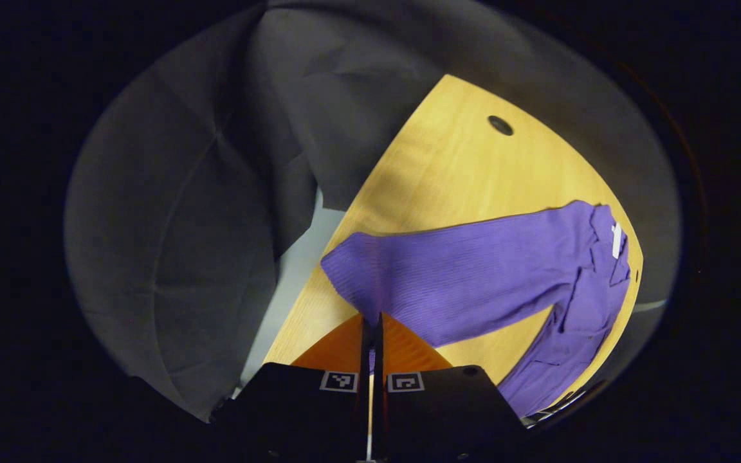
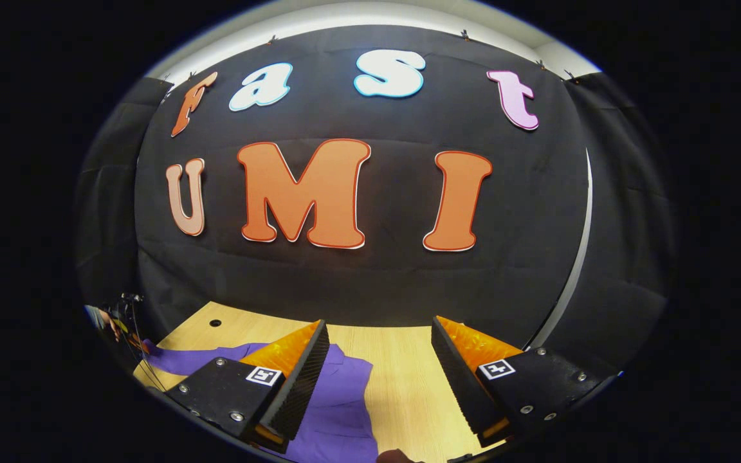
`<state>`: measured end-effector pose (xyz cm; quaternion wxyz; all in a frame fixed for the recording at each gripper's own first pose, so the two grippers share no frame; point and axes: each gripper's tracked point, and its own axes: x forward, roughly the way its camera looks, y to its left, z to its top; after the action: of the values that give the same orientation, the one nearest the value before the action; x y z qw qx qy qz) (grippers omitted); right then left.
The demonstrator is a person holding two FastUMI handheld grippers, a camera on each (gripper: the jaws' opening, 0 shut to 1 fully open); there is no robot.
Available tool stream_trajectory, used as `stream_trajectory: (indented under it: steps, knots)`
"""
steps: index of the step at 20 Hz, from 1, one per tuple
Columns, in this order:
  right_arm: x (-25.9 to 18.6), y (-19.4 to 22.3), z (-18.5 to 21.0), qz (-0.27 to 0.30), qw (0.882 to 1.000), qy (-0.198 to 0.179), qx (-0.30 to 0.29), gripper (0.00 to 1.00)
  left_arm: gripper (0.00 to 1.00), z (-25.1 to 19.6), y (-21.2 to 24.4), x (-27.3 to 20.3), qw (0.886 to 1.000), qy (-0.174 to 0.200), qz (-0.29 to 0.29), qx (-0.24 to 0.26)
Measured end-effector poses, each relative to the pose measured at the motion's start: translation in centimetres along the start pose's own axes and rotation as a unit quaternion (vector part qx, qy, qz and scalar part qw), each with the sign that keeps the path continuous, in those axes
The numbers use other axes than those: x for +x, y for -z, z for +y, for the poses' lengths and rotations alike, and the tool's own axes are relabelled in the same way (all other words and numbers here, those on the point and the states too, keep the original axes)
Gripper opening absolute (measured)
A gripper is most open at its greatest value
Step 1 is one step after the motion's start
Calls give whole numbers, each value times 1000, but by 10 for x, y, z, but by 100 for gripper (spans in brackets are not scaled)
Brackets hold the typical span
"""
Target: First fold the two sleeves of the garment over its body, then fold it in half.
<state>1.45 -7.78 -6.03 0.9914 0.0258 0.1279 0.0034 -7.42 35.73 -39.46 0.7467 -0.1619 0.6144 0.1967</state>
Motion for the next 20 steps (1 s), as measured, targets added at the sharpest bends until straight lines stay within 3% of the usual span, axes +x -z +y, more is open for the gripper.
stream_trajectory:
  steps: [2, 3, 5, 6, 7, 9, 11, 20]
  knots:
    - [3, 1, -2, -2, 1000, -6, -2, 95, 3, -14, -5, -21, 1000, 6, -16, 12]
    - [4, 1, -2, -2, 1000, -8, -3, 100, 3, -21, -7, -32, 999, 11, -25, 19]
    - [6, 2, -4, -4, 1000, -15, -5, 95, 3, -37, -7, -55, 998, 15, -40, 36]
    - [6, 4, -4, -4, 1000, -20, -4, 100, 3, -45, -10, -67, 998, 15, -48, 45]
    - [7, 5, -3, -4, 1000, -27, -2, 95, 3, -55, -11, -78, 997, 18, -57, 53]
    - [10, 10, -3, -1, 999, -38, -3, 100, 3, -80, -14, -95, 995, 28, -70, 68]
    - [13, 13, -5, 1, 999, -44, -2, 95, 3, -106, -18, -114, 992, 38, -85, 85]
    - [20, 30, -27, 12, 998, -55, 15, 95, 3, -269, -23, -181, 970, 101, -121, 186]
